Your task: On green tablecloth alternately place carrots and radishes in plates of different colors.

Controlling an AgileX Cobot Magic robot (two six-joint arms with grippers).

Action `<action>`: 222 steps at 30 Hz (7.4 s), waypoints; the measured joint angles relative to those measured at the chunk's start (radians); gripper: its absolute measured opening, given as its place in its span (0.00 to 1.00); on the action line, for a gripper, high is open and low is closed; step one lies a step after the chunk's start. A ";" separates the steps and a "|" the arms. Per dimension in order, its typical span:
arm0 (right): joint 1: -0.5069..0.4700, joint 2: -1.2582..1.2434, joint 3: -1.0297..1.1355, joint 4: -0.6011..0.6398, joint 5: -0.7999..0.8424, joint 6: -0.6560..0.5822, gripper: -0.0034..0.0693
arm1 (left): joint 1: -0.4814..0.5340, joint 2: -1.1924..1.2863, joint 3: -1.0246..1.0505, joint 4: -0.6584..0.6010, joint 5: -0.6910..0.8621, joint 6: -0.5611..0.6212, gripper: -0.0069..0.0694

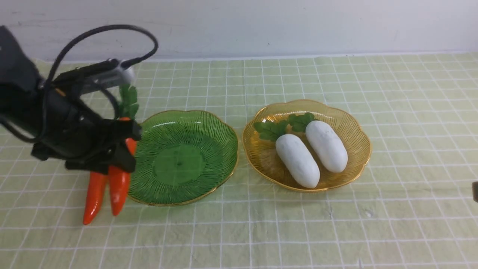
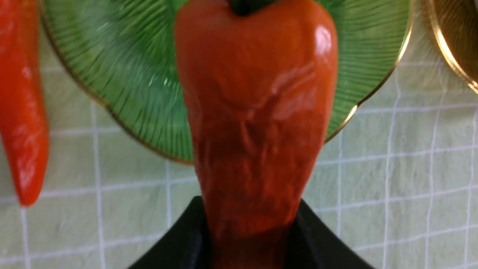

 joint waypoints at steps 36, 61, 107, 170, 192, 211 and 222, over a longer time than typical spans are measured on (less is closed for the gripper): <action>0.000 0.000 0.000 0.014 -0.014 0.002 0.15 | 0.073 0.145 -0.271 0.331 0.224 -0.007 0.14; 0.000 0.000 0.000 0.016 -0.014 0.002 0.15 | 0.136 0.351 -0.003 0.232 0.017 -0.010 0.53; 0.000 0.000 0.000 0.016 -0.041 0.002 0.15 | 0.201 0.317 -0.135 0.519 0.195 -0.006 0.35; 0.000 -0.499 0.472 0.085 -0.840 -0.044 0.15 | -0.002 0.199 -0.132 -0.027 -0.032 0.132 0.08; -0.015 -0.610 0.589 0.079 -0.769 -0.047 0.15 | -0.002 0.250 -0.132 -0.049 -0.026 0.133 0.08; -0.108 -0.686 0.694 -0.019 -0.419 -0.047 0.15 | -0.002 -0.060 -0.129 -0.139 0.164 0.132 0.08; -0.132 -0.686 0.694 -0.021 -0.417 -0.049 0.15 | -0.002 -0.380 -0.129 -0.020 0.241 0.133 0.08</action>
